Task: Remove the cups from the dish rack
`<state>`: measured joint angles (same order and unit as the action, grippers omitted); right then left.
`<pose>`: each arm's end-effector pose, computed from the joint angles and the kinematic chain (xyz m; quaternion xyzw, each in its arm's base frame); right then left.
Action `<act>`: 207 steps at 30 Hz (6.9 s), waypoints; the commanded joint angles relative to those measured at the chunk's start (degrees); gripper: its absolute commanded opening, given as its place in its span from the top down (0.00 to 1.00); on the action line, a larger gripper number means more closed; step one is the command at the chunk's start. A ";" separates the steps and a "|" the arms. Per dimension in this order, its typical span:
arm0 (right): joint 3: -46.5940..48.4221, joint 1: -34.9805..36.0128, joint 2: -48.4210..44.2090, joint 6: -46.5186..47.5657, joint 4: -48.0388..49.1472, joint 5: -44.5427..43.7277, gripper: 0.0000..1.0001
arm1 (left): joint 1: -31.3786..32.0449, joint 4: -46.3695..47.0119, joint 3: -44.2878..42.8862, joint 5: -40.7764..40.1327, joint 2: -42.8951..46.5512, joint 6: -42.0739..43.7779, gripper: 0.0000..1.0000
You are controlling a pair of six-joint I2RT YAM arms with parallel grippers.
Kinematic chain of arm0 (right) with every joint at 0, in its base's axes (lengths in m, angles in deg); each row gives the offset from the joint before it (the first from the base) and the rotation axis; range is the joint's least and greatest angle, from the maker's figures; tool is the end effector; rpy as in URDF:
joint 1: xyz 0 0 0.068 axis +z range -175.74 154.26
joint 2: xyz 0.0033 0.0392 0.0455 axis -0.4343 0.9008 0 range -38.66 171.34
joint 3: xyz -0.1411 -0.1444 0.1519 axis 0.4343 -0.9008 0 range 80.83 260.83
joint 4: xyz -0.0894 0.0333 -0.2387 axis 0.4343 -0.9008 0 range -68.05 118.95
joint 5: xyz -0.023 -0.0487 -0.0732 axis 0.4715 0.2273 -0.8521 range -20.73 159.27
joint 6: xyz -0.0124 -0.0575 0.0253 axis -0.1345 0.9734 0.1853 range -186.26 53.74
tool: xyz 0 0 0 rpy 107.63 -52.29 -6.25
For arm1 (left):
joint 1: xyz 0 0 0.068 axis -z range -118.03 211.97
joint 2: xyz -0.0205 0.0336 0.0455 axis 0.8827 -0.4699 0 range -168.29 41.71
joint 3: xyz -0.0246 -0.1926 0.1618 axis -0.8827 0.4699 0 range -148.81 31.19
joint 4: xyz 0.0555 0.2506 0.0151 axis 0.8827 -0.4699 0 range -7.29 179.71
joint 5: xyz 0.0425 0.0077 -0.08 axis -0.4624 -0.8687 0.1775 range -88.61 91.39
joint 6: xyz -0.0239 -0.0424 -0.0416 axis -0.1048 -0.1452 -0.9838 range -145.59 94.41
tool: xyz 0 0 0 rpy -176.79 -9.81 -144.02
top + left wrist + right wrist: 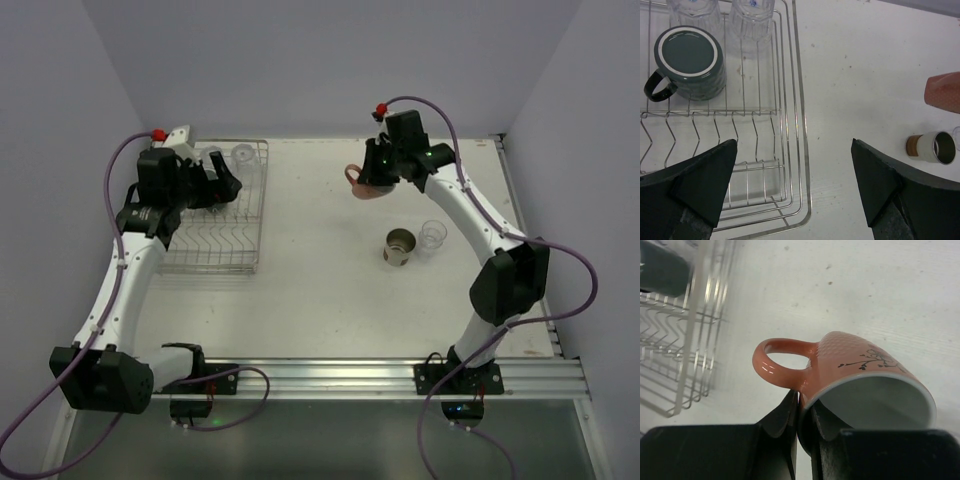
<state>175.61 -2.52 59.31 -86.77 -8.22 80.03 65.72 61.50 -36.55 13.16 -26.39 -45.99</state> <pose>0.3552 0.1625 0.3213 -0.0607 0.9024 0.2347 0.3562 0.2764 -0.0283 0.3391 -0.0720 0.8537 -0.1925 0.4785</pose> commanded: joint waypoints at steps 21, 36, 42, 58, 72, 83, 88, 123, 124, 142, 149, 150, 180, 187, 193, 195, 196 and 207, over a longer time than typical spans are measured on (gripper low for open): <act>13.06 -2.04 16.37 8.21 -14.69 -21.58 1.00 | -0.85 -2.90 -1.42 -16.26 -5.11 -1.57 0.00; 13.15 -2.83 20.76 7.94 -13.55 -19.73 1.00 | -6.65 -1.15 -2.57 -13.88 -6.43 -1.74 0.00; 12.80 -2.83 21.38 7.68 -13.72 -19.99 1.00 | -7.88 -1.15 -4.23 -14.32 -10.21 -1.48 0.00; 12.27 -2.83 21.38 7.15 -12.93 -19.29 0.93 | -7.88 -1.94 -12.84 -18.71 -24.18 1.42 0.00; 12.00 -2.83 21.29 7.15 -12.75 -18.50 0.74 | -7.97 -2.20 -22.69 -15.20 -33.94 10.02 0.00; 10.16 -2.66 19.45 6.54 -12.32 -18.15 0.40 | -7.97 -5.89 -29.09 -8.43 -40.36 12.67 0.00; 6.82 -2.39 16.55 6.10 -10.56 -18.06 0.22 | -7.97 -6.16 -29.90 -5.71 -42.12 12.58 0.00; -2.67 -2.04 8.55 4.60 -6.43 -17.00 0.14 | -7.88 -8.79 -32.01 -9.13 -49.50 12.49 0.21; -2.93 -2.04 8.29 4.60 -6.34 -17.00 0.14 | -7.88 -8.88 -31.92 -9.22 -49.50 12.32 0.30; -0.92 -0.81 -1.82 2.41 -7.13 -23.70 0.14 | -7.79 -9.06 -32.54 -12.03 -38.61 9.42 1.00; -3.29 -0.81 -5.07 -1.54 -0.54 -6.48 0.12 | -6.74 -8.88 -32.01 -4.84 -28.60 7.57 1.00; -3.29 -0.81 -5.07 -2.16 -0.19 -3.24 0.12 | -6.74 -8.62 -31.75 -3.96 -27.54 7.22 1.00; -27.63 -0.81 -6.04 -67.19 77.05 50.40 0.22 | 0.64 58.26 13.25 42.81 1.74 -26.00 1.00; -27.37 -0.46 -2.79 -77.04 91.47 51.20 0.24 | 2.84 61.86 15.53 42.28 1.39 -28.11 1.00; -24.65 0.68 0.55 -81.53 96.14 51.55 0.25 | 4.86 65.99 17.12 42.11 0.51 -30.83 1.00; -23.95 1.21 1.43 -82.67 97.19 51.46 0.26 | 5.65 66.53 17.30 41.93 0.24 -31.10 1.00; -23.77 1.38 1.78 -83.19 98.50 51.46 0.27 | 6.00 66.70 17.38 41.50 0.16 -31.10 1.00; -21.92 3.41 3.63 -87.94 103.35 49.79 0.77 | 9.70 68.28 17.82 40.00 -2.22 -31.19 1.00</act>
<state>150.89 0.59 62.59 -173.11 90.92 130.68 74.46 123.34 -18.32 54.27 -28.88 -76.07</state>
